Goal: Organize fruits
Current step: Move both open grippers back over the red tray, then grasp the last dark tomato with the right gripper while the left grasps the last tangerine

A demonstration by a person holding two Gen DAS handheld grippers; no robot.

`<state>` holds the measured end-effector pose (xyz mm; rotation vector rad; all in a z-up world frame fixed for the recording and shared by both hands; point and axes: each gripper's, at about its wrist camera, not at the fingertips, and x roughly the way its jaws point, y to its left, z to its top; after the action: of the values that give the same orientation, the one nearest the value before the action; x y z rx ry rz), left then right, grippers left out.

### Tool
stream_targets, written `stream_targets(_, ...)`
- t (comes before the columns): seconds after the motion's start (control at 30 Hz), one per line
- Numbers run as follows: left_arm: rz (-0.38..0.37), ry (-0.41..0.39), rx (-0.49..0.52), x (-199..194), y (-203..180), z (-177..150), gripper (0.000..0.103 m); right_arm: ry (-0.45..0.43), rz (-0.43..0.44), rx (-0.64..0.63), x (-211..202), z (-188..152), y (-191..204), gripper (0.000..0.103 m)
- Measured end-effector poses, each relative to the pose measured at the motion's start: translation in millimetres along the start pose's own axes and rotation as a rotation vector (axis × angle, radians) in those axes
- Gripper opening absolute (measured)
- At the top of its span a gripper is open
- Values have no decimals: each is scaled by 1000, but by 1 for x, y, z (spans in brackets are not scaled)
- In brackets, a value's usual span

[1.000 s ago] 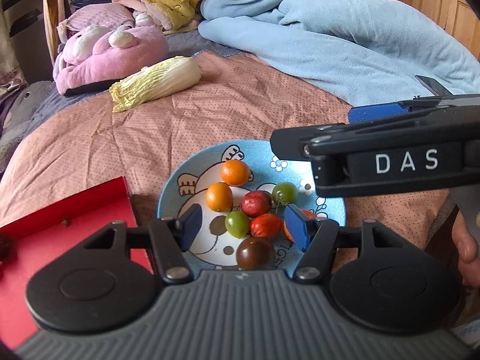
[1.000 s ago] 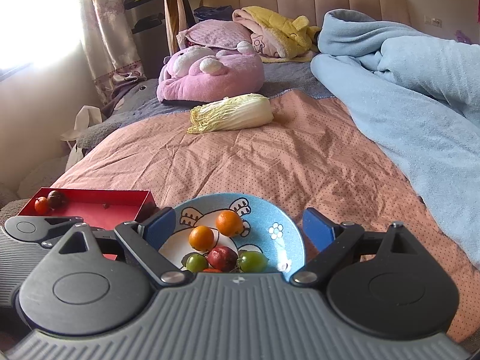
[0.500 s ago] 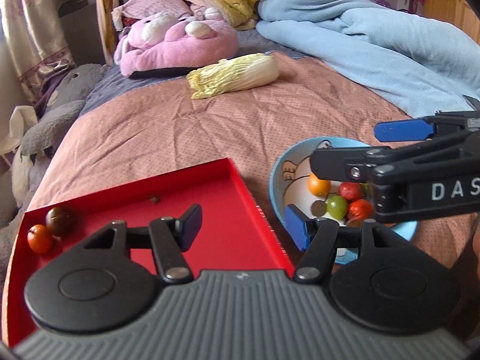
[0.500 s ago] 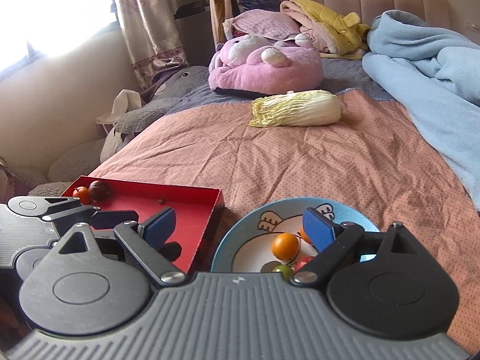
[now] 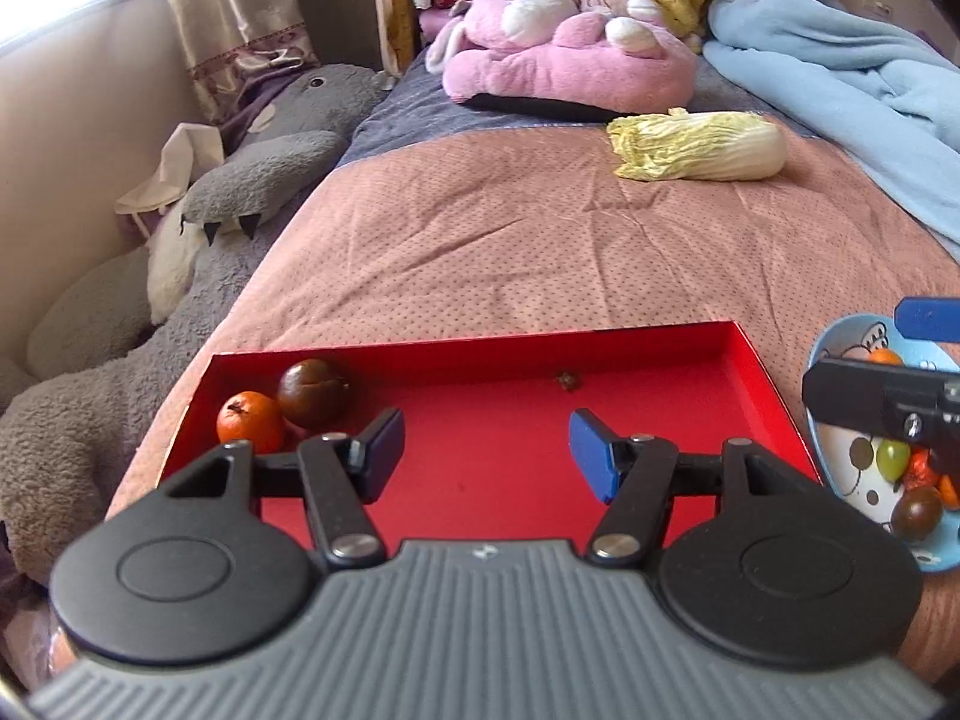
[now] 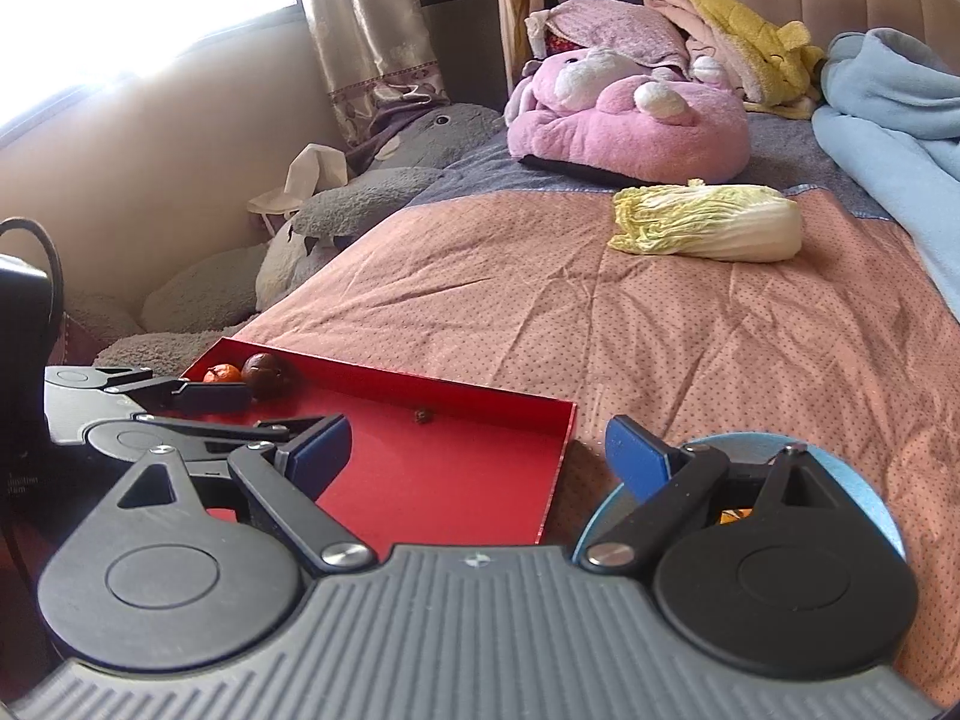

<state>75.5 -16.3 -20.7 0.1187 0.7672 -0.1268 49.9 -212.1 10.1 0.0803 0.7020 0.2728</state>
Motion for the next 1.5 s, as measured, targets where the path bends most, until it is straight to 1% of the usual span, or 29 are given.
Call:
stream_targets(0.13, 31, 10, -55, -1, 17, -5, 63, 9, 50, -22, 14, 2, 14, 94)
stream_targets(0.27, 55, 7, -104, -8, 37, -12, 63, 19, 77, -33, 33, 5, 26, 94)
stream_targets(0.5, 105, 29, -161, -17, 63, -26, 63, 38, 128, -74, 70, 9, 53, 94)
stream_targets(0.63, 131, 44, -209, -21, 75, -31, 63, 44, 173, -111, 92, 20, 77, 93)
stream_targets(0.67, 131, 45, -223, -21, 78, -32, 63, 42, 186, -121, 97, 24, 85, 92)
stream_targets(0.77, 152, 46, -222, -21, 80, -34, 63, 42, 238, -171, 113, 33, 108, 81)
stream_targets(0.87, 170, 69, -214, -17, 82, -36, 63, 65, 235, -241, 132, 35, 128, 73)
stream_targets(0.93, 178, 82, -221, -15, 84, -37, 63, 93, 241, -232, 143, 33, 134, 69)
stream_targets(1.07, 188, 101, -248, -14, 90, -39, 63, 137, 237, -221, 164, 24, 139, 67)
stream_targets(1.17, 192, 111, -263, -14, 93, -40, 63, 163, 238, -209, 180, 18, 141, 62)
stream_targets(1.37, 208, 115, -306, -12, 100, -40, 63, 166, 232, -203, 202, 15, 149, 56)
stream_targets(1.5, 196, 128, -343, -9, 105, -39, 63, 154, 230, -200, 209, 16, 157, 54)
